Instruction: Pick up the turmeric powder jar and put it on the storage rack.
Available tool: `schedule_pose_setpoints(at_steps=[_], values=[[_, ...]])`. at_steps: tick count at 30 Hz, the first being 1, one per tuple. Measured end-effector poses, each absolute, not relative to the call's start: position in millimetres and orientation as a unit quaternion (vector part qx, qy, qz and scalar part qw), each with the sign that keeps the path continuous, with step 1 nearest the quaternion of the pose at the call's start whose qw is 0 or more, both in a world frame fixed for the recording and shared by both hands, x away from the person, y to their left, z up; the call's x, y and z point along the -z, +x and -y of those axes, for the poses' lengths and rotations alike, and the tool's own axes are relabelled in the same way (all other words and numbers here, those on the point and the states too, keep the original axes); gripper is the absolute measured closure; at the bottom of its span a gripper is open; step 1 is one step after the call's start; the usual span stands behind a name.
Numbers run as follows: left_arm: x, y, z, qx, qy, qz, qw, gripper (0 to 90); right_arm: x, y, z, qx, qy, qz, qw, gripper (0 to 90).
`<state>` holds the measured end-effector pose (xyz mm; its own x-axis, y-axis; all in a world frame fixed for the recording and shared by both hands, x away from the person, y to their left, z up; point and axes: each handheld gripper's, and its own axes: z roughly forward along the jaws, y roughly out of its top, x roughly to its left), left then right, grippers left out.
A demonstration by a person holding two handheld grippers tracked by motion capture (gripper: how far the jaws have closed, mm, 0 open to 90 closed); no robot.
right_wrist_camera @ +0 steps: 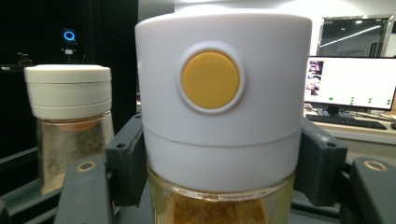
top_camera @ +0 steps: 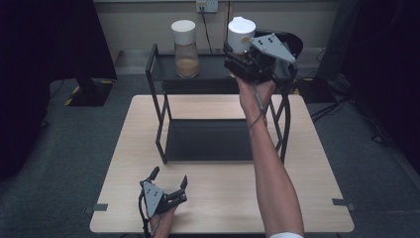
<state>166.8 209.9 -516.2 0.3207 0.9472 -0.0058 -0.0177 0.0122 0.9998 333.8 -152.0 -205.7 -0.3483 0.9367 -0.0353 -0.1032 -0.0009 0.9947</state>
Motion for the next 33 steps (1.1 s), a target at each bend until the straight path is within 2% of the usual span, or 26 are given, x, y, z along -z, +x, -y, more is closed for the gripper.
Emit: schedule_pose_setpoints(at_steps=[33], values=[[516.3,167.0,-210.5,-0.413,0.568,-0.408,0.583,1.0,214.2,360.6,153.0,-0.599,0.395,-0.562,0.412,29.8]])
